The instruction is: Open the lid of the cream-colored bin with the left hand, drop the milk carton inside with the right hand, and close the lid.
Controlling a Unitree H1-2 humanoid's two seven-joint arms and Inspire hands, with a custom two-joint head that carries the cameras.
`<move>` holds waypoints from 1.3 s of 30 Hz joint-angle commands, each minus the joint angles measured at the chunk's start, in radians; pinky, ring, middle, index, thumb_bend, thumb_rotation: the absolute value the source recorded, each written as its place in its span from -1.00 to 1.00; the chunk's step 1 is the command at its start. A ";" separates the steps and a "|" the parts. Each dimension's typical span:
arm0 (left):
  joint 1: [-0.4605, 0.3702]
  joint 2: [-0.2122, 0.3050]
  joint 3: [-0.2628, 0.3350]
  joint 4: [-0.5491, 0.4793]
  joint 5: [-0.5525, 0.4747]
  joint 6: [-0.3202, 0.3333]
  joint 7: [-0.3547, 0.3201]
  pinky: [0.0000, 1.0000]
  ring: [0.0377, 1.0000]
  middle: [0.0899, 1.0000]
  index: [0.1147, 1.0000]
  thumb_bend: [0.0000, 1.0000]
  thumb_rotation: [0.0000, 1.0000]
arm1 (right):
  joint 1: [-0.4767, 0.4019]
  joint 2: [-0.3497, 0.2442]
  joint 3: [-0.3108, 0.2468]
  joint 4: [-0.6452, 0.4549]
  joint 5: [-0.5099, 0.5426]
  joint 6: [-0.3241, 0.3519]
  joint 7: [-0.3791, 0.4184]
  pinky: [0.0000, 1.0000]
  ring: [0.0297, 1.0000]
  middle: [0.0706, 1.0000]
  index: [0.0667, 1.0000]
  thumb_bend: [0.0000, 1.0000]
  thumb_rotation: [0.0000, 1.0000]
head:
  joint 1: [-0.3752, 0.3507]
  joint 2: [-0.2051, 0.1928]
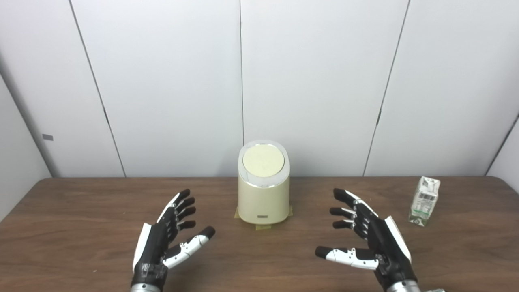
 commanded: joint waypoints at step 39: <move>-0.258 -0.017 -0.002 0.014 0.116 0.130 0.059 0.99 1.00 1.00 1.00 0.93 -0.14 | -0.057 0.002 -0.016 0.047 0.018 -0.082 -0.015 0.31 0.54 0.74 0.67 0.49 -0.68 | 0.016 -0.045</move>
